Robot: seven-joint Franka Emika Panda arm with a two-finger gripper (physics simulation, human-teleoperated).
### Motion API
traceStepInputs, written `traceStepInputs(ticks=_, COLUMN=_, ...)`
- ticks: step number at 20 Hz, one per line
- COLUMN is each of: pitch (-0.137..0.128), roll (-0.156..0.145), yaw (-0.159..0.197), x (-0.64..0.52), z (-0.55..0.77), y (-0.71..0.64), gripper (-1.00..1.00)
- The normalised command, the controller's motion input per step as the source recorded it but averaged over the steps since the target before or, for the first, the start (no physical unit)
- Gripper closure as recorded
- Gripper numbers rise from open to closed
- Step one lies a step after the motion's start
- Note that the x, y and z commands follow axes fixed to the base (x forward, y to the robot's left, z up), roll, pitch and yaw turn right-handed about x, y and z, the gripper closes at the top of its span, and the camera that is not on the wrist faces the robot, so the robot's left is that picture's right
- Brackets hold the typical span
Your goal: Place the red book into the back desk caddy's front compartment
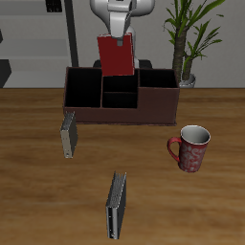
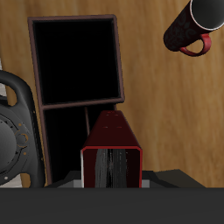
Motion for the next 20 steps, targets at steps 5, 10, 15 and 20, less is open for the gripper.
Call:
traceStepInputs(ticks=5, pitch=0.008, roll=-0.006, yaw=0.117, x=0.06, z=-0.05, y=-0.01, gripper=1.0)
traceStepInputs(ticks=10, pitch=-0.001, roll=0.001, yaw=0.02, x=0.08, z=0.01, y=0.04, gripper=1.0)
traceStepInputs(ticks=15, pitch=0.036, roll=0.02, yaw=0.048, x=-0.03, z=-0.2, y=0.08, gripper=1.0)
traceStepInputs(ticks=20, pitch=0.03, roll=0.019, yaw=-0.017, x=-0.04, z=-0.13, y=0.1, gripper=1.0)
